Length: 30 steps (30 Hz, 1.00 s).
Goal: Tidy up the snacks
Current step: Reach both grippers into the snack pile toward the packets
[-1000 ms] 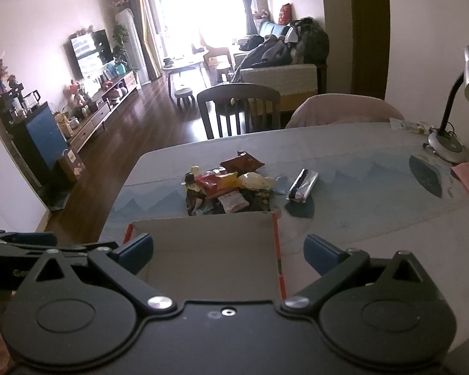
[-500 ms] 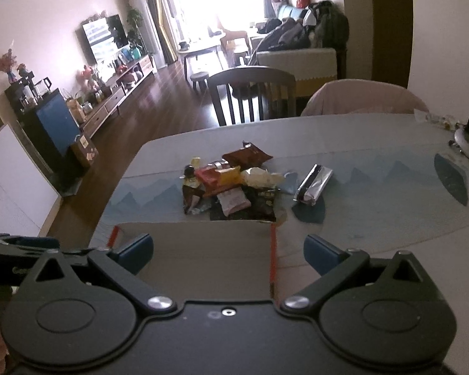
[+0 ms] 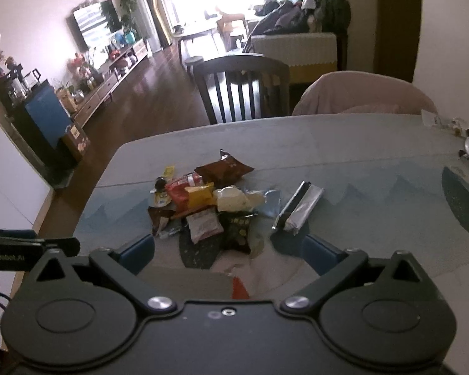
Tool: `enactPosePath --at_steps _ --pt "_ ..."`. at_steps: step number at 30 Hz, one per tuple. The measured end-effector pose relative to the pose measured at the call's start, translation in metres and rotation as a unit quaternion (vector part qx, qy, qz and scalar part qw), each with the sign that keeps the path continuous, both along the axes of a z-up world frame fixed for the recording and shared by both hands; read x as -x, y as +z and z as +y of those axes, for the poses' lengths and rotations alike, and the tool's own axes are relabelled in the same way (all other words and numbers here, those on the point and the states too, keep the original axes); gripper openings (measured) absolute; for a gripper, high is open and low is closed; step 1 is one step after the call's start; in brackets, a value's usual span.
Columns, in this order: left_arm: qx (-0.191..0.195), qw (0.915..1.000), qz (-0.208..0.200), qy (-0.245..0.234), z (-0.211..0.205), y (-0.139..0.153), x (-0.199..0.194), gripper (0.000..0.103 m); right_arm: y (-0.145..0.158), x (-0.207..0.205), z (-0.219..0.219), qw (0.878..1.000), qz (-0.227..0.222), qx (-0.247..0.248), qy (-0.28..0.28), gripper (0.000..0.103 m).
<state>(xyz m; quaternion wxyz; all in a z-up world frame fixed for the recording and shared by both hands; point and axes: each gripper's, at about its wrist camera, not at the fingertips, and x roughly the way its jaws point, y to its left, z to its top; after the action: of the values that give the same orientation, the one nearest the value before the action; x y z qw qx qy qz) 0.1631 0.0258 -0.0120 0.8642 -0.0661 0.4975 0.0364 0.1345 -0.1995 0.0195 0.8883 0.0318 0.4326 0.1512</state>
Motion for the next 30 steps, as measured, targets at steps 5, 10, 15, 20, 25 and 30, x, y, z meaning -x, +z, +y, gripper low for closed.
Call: enactPosePath --at_steps 5,10,15,20,25,30 --pt "0.010 0.9996 0.025 -0.002 0.007 -0.010 -0.038 0.098 -0.016 -0.042 0.003 0.999 0.035 0.009 -0.001 0.100" --pt "-0.007 0.9992 0.040 -0.001 0.010 -0.026 -0.073 0.098 -0.037 -0.080 0.006 0.997 0.071 0.010 0.001 0.098" --pt "-0.012 0.9977 0.066 0.003 0.018 -0.050 -0.107 0.098 -0.067 -0.108 0.016 0.993 0.119 0.013 0.012 0.091" --pt "-0.019 0.9956 0.091 -0.014 0.023 -0.068 -0.137 0.097 -0.095 -0.128 0.026 0.987 0.159 0.008 0.010 0.087" --pt "-0.025 0.9893 0.137 -0.045 0.021 -0.099 -0.162 0.094 -0.120 -0.142 0.036 0.982 0.190 0.002 0.018 0.084" --pt "-0.022 0.9825 0.179 -0.047 0.024 -0.133 -0.178 0.088 -0.145 -0.152 0.043 0.976 0.214 0.012 0.020 0.080"
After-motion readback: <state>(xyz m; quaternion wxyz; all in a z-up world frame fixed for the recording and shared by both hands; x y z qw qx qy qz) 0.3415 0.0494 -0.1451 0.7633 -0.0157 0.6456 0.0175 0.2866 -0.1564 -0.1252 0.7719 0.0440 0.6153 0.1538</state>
